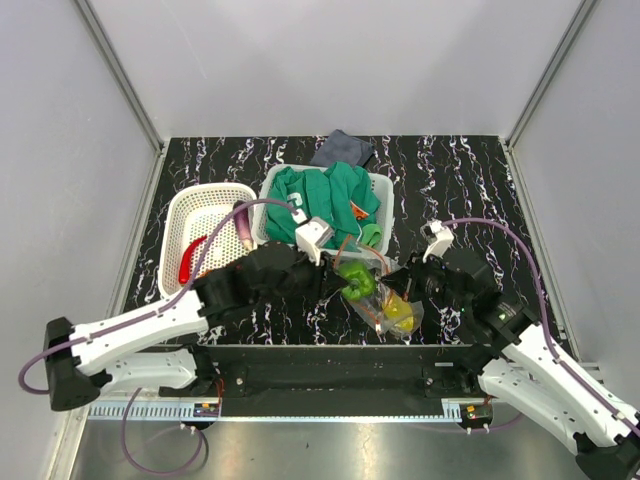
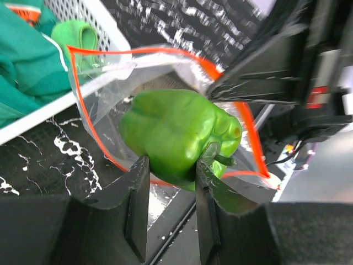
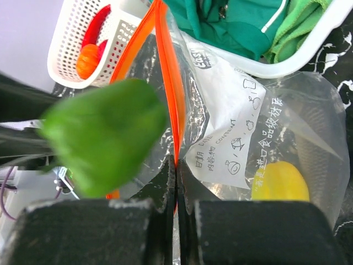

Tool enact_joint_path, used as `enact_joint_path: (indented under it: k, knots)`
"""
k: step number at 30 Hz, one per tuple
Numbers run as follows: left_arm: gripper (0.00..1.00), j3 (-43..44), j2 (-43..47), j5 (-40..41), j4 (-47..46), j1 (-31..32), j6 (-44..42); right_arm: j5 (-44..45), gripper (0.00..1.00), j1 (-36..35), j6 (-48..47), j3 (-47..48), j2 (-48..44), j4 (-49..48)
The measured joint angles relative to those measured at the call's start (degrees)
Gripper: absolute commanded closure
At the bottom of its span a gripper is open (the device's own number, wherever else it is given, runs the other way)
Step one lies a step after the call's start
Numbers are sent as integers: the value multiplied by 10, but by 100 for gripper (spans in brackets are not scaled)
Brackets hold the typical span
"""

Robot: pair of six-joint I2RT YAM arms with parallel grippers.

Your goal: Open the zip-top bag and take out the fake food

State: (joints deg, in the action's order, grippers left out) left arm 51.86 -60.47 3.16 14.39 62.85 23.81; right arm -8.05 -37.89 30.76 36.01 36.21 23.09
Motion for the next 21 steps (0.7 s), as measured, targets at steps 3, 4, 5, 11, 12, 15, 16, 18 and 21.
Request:
enact_joint_path:
  k: [3,4,5,11,12,15,16,18,21]
  knots:
    - [100,0,34,6,8,-6,7,2,100,0,-6,1,10,0]
    - [100,0,44,11,15,-12,14,5,100,0,-8,1,13,0]
    - [100,2,55,16,23,-22,22,8,100,0,-10,1,15,0]
    - [100,20,109,49,67,-118,78,16,100,0,-19,1,26,0]
    - [100,24,120,55,71,-130,80,16,100,0,-21,1,30,0]
    - [100,43,143,73,96,-162,80,16,100,0,-25,1,37,0]
    - [100,52,144,82,108,-173,80,16,100,0,-25,1,38,0]
    - [100,70,142,104,131,-195,80,16,100,0,-27,1,38,0]
    - [100,90,127,148,174,-250,81,16,100,0,-27,1,36,0]
